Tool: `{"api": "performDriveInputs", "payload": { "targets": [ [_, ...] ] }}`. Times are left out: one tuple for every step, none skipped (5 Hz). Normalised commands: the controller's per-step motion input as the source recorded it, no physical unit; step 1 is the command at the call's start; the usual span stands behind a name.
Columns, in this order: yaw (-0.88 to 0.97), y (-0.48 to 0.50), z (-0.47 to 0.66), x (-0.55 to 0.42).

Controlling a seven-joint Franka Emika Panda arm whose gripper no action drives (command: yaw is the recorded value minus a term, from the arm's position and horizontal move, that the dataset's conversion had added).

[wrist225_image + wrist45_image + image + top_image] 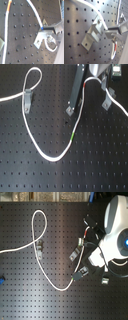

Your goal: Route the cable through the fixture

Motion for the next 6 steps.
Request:
{"api": "performDriveInputs", "payload": {
  "targets": [
    [-0.35,-0.195,-0.22,-0.202],
    [-0.46,-0.217,-0.28,-0.2],
    [-0.38,-0.233,-0.2,-0.195],
    [-0.04,0.0,-0.01,0.0],
    [0.0,-0.011,0.27,-0.027],
    [0.0,-0.088,0.26,-0.199]
  ]
}}
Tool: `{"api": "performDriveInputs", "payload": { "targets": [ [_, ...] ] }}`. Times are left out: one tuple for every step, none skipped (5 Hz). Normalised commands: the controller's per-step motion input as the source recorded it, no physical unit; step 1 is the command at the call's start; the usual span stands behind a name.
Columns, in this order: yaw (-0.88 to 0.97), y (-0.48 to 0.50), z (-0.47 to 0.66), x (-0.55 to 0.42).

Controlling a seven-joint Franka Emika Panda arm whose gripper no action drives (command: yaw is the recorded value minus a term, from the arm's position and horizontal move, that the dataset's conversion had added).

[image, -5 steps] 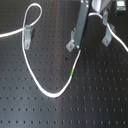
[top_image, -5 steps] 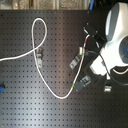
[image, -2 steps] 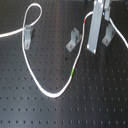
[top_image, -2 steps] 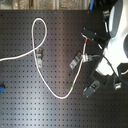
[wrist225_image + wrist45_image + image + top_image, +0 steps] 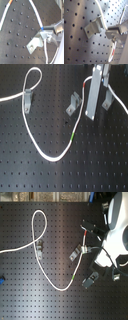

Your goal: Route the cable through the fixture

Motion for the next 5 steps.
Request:
{"api": "performDriveInputs", "payload": {
  "targets": [
    [0.0,-0.036,0.0,-0.023],
    [0.0,-0.111,0.21,-0.067],
    [-0.03,-0.223,0.57,-0.134],
    [0.0,-0.162,0.3,-0.149],
    [0.0,-0.031,0.04,-0.094]
  ]
}}
